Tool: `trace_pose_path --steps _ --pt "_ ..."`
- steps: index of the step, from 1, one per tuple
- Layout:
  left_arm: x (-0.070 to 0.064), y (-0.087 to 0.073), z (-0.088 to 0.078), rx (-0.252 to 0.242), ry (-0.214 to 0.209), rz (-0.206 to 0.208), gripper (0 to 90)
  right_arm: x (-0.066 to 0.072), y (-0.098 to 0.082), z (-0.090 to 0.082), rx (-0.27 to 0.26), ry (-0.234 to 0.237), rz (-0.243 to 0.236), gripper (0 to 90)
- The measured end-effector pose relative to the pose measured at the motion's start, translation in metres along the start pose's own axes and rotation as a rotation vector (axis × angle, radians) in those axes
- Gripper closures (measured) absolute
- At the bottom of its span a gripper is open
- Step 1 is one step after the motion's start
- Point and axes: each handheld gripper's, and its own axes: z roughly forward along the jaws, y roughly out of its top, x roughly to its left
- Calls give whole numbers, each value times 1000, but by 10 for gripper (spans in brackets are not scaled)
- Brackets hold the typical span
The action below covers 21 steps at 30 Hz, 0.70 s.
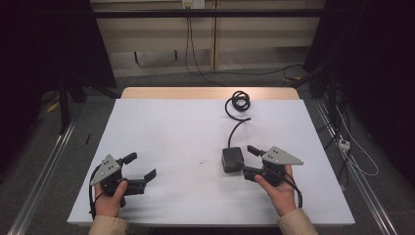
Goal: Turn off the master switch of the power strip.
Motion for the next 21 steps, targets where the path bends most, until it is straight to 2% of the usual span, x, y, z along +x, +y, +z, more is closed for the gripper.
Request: trace_pose_path --steps 4,21 --pt "0 0 0 2 3 1 28 0 2 1 0 0 -3 412" --pt "0 0 0 0 3 0 28 1 4 2 13 22 -6 535"
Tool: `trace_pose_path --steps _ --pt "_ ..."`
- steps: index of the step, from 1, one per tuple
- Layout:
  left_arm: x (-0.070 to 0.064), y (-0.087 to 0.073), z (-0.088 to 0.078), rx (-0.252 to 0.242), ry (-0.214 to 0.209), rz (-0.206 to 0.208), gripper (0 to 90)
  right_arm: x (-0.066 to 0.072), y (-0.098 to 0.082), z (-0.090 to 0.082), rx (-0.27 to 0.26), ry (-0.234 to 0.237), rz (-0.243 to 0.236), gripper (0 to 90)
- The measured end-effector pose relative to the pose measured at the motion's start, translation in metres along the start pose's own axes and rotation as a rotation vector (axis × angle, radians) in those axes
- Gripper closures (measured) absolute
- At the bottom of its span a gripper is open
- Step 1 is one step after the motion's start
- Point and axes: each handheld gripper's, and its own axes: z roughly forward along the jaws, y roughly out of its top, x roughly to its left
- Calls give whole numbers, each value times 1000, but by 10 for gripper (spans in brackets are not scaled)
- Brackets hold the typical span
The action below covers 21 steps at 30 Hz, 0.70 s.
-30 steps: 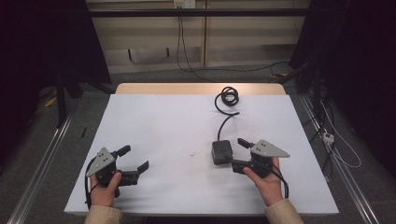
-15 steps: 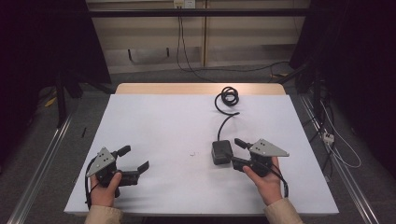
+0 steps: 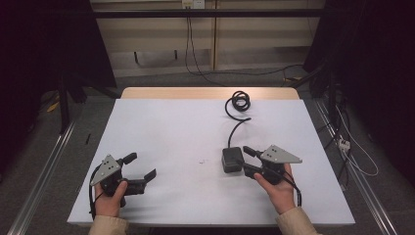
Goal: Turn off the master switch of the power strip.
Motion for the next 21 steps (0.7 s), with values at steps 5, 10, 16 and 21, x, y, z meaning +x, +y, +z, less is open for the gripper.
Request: trace_pose_path --steps 5,10,16,21 --pt "0 0 0 0 -1 -3 28 -1 1 0 4 4 6 572" --pt "0 0 1 1 -2 -2 28 -1 2 0 8 11 10 613" --pt "0 -1 1 3 -2 0 28 -2 2 0 13 15 13 654" --pt "0 0 0 2 -2 -1 28 -2 1 1 15 18 11 694"
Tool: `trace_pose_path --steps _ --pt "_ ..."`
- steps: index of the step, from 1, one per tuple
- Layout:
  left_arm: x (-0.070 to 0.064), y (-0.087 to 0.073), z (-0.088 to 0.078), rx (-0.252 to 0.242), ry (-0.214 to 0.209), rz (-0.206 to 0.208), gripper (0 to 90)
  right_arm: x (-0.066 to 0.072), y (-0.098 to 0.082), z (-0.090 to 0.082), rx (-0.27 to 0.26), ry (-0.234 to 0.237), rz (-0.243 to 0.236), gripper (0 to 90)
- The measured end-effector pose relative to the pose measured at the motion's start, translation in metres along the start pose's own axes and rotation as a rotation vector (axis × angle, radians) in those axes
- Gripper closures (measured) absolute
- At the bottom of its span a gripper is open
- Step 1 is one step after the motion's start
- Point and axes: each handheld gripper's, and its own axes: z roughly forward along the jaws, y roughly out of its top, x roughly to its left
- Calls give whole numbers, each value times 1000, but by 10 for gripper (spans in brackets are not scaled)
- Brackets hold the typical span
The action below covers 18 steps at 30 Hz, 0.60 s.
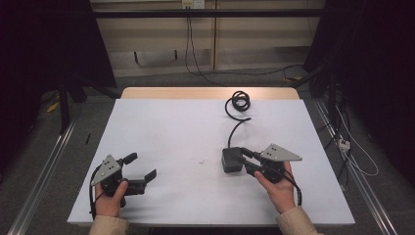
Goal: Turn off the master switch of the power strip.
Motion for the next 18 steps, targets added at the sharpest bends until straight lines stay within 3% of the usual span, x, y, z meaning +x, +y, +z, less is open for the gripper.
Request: trace_pose_path --steps 18 --pt "0 0 1 4 -5 5 28 -1 2 3 5 10 2 773"
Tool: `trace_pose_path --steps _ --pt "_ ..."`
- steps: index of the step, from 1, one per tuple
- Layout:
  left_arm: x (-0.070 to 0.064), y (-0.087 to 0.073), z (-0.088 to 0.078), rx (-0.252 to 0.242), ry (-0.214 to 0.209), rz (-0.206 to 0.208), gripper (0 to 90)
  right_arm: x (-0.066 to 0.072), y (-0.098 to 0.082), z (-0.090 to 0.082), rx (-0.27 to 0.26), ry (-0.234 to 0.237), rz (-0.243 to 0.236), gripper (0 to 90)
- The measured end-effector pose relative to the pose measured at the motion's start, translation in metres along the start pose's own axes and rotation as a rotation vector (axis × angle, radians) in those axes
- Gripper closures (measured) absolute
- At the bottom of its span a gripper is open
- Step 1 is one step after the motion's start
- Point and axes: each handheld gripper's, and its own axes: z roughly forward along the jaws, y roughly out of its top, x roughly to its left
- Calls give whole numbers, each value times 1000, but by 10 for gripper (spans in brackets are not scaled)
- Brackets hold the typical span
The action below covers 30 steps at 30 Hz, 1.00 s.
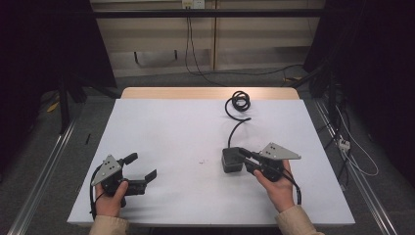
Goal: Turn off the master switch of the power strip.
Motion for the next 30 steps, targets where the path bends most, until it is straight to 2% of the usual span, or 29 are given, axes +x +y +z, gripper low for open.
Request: trace_pose_path --steps 30 --pt "0 0 0 1 2 5 28 0 0 5 24 23 17 850"
